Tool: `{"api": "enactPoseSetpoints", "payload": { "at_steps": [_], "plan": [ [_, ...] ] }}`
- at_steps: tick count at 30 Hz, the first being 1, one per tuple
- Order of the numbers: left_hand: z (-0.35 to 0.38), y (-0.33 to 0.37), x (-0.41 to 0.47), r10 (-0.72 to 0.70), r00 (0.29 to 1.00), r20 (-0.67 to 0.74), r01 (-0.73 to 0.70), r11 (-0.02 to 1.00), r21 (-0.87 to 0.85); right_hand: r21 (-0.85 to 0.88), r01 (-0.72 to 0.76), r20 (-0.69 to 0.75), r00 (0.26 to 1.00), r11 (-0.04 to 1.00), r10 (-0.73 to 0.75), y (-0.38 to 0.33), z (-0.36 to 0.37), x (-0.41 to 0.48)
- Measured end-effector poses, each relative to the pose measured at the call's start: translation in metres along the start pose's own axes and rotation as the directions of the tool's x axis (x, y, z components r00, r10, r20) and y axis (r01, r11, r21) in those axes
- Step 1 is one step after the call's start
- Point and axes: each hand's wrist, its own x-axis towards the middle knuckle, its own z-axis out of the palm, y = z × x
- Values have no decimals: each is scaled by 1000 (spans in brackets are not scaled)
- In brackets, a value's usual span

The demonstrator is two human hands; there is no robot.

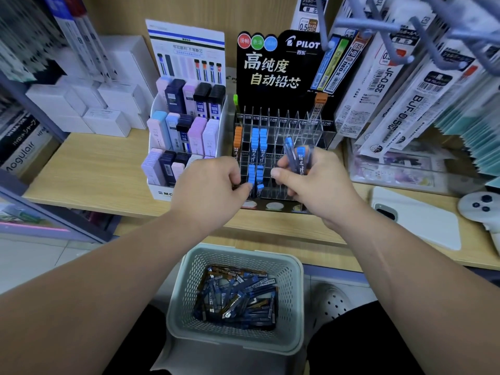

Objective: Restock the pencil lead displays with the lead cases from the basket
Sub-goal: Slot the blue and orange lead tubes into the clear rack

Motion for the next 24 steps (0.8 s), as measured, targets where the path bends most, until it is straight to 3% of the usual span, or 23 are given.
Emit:
{"api": "enactPoseSetpoints", "payload": {
  "at_steps": [3, 6, 11, 17, 24],
  "plan": [
    [-3, 6, 1, 38, 999, -23, -40, 992, -118, 162, -116, 111, 989, 980, 99, -5, -3, -4],
    [-1, 10, 1, 99, 995, 30, -98, 995, -28, 213, -137, 175, 980, 968, 100, -8, -4, -7],
    [4, 7, 3, 100, 995, -6, -99, 989, 108, 252, -158, 153, 981, 955, 122, -6, -9, -7],
    [6, 10, 4, 61, 998, -31, -58, 994, 89, 235, -267, 243, 947, 935, 210, 0, -12, -10],
    [6, 11, 6, 35, 999, -17, -35, 999, 19, 250, -316, 243, 936, 915, 257, 2, -12, -12]
  ]
}}
